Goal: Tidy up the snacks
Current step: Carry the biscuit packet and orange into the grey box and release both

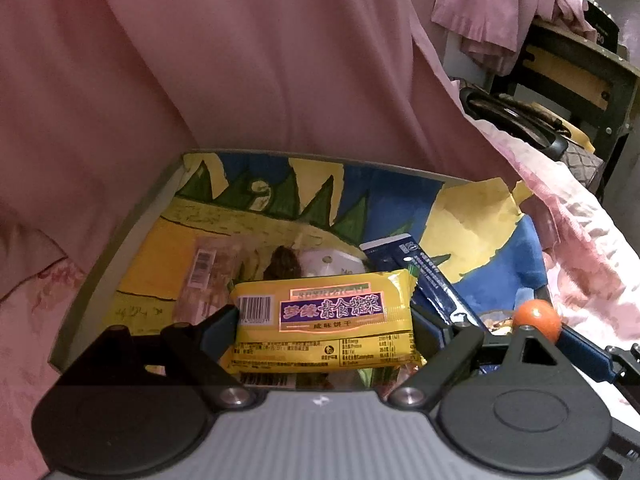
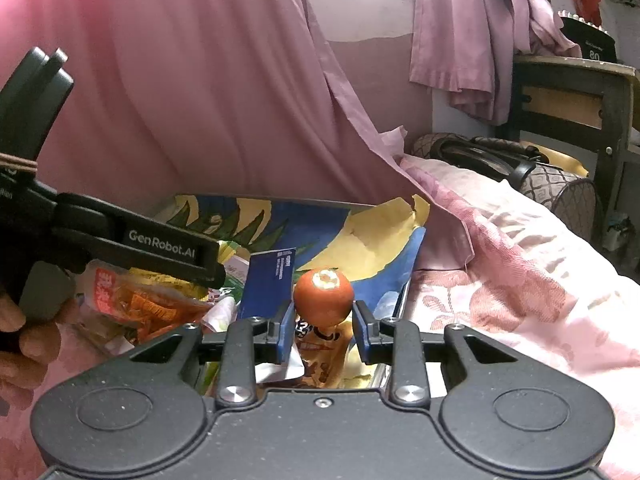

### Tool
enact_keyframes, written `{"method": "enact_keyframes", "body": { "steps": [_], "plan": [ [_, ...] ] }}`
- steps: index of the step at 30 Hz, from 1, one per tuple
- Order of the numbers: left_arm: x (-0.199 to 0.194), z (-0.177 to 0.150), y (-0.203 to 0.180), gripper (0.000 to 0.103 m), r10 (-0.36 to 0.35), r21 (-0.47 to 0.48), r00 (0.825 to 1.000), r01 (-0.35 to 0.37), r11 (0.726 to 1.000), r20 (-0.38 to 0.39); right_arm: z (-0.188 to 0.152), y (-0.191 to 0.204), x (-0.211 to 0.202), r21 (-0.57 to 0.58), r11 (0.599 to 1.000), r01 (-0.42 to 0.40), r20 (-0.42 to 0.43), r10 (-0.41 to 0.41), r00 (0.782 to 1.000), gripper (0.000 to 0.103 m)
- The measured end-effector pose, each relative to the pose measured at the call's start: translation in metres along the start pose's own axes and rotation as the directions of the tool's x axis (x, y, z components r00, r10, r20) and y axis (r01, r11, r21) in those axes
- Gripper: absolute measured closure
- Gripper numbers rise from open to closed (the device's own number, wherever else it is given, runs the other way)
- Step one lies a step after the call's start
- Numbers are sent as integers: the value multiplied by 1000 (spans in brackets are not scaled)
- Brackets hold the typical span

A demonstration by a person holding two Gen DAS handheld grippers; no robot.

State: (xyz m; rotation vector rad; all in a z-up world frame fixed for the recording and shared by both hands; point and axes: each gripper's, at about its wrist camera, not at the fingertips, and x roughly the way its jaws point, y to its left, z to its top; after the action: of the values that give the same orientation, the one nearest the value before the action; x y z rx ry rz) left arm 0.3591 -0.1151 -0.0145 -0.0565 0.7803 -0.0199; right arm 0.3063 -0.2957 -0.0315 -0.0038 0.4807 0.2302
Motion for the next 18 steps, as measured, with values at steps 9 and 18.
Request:
{"method": "enact_keyframes", "body": {
  "steps": [9,18],
  "plan": [
    [0,-1,-2,11,0,10,1000,1,1000,-7,0,1,0,-5,1000,-3,2,3,1000,69],
    [2,-1,-3,8,1,5,1000,-1,1000,-28,-1,1,1,0,1000,-3,3,3,1000,68]
  ]
}}
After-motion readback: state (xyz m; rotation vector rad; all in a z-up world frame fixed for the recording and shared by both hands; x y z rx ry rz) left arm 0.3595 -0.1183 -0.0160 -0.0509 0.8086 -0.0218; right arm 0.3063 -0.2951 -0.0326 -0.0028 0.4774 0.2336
